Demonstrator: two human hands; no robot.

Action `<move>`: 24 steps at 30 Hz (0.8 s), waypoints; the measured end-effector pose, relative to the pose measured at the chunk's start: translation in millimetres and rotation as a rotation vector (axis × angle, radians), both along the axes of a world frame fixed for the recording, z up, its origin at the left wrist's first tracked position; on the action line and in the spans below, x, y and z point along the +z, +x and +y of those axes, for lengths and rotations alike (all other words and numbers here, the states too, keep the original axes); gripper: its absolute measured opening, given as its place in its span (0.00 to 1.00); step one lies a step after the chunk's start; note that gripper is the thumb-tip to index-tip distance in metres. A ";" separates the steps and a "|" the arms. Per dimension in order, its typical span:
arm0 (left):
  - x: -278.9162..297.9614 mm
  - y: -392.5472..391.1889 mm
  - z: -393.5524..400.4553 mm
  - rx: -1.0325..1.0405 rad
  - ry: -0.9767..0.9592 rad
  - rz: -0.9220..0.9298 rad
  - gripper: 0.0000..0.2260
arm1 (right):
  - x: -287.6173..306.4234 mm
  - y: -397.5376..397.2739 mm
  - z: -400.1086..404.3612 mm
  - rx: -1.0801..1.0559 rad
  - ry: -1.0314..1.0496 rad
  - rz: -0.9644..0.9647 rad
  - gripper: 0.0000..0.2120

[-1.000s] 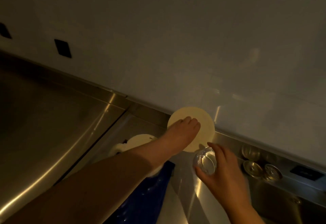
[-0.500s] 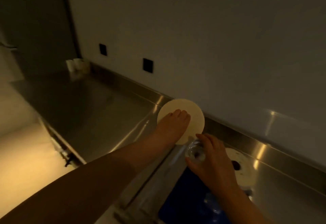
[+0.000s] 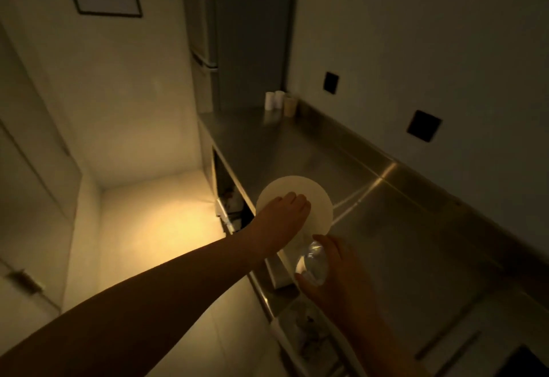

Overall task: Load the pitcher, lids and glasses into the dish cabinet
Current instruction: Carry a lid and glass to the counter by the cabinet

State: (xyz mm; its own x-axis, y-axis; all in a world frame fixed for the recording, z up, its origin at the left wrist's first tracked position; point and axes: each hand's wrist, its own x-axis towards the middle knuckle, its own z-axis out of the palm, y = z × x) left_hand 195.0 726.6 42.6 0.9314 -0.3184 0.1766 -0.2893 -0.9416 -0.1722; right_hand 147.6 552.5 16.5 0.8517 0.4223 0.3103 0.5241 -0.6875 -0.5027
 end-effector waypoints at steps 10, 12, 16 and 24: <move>-46.9 102.0 111.5 0.187 0.006 0.138 0.33 | -49.1 129.0 107.7 0.081 -0.059 0.091 0.36; -52.0 132.5 131.0 0.206 -0.006 0.177 0.34 | -55.2 163.0 126.5 0.081 -0.058 0.091 0.36; -57.9 188.0 168.6 0.247 0.019 0.240 0.35 | -62.9 220.8 167.3 0.119 -0.090 0.104 0.36; -65.7 258.1 240.5 0.285 0.023 0.277 0.35 | -73.8 303.5 234.9 0.163 -0.128 0.122 0.37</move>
